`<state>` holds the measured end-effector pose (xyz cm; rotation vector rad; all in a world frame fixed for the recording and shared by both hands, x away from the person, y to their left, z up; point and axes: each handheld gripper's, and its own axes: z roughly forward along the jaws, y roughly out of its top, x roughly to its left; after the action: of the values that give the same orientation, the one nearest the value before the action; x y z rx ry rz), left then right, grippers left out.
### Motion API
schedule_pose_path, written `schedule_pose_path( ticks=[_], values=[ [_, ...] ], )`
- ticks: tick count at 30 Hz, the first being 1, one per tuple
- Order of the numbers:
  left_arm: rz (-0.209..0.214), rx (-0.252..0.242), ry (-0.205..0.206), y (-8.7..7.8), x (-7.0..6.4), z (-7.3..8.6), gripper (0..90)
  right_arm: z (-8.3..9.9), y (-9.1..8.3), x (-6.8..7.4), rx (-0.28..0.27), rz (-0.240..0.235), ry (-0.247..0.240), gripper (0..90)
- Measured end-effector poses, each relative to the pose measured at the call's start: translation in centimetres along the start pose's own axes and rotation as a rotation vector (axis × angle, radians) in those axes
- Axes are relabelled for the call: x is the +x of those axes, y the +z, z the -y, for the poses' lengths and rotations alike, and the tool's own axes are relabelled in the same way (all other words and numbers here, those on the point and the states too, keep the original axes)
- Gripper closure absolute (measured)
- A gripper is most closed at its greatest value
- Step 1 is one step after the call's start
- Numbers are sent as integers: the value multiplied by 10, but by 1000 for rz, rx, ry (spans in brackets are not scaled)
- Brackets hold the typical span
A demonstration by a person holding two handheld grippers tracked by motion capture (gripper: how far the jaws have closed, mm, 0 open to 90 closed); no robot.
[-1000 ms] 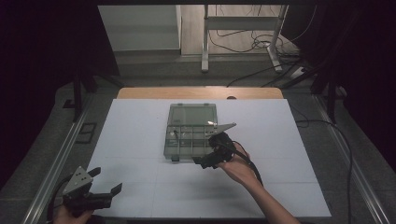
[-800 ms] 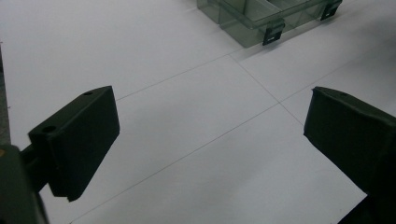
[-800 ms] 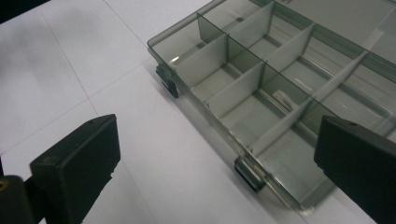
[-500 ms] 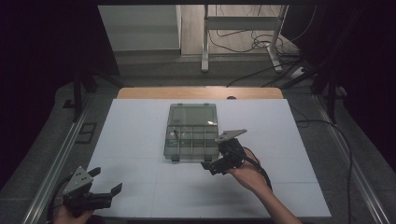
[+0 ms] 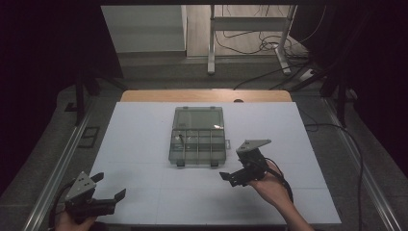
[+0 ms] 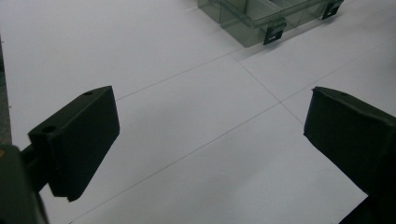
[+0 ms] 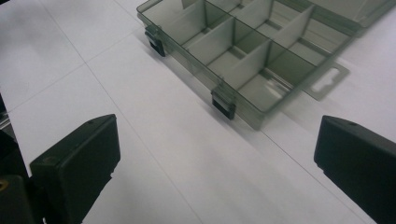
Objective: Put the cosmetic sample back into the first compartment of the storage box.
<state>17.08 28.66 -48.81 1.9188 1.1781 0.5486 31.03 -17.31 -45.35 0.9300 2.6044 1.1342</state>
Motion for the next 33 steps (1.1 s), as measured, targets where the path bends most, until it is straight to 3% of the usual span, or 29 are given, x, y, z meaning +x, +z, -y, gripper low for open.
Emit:
schedule_pose_path(
  ticks=[17,33],
  values=[
    [2,-4,-10,0,1,0,39,33,-35,-11,-31,83,26,12],
    [6,-13,-27,-2,3,1,39,70,-67,-16,-71,157,94,6]
  ],
)
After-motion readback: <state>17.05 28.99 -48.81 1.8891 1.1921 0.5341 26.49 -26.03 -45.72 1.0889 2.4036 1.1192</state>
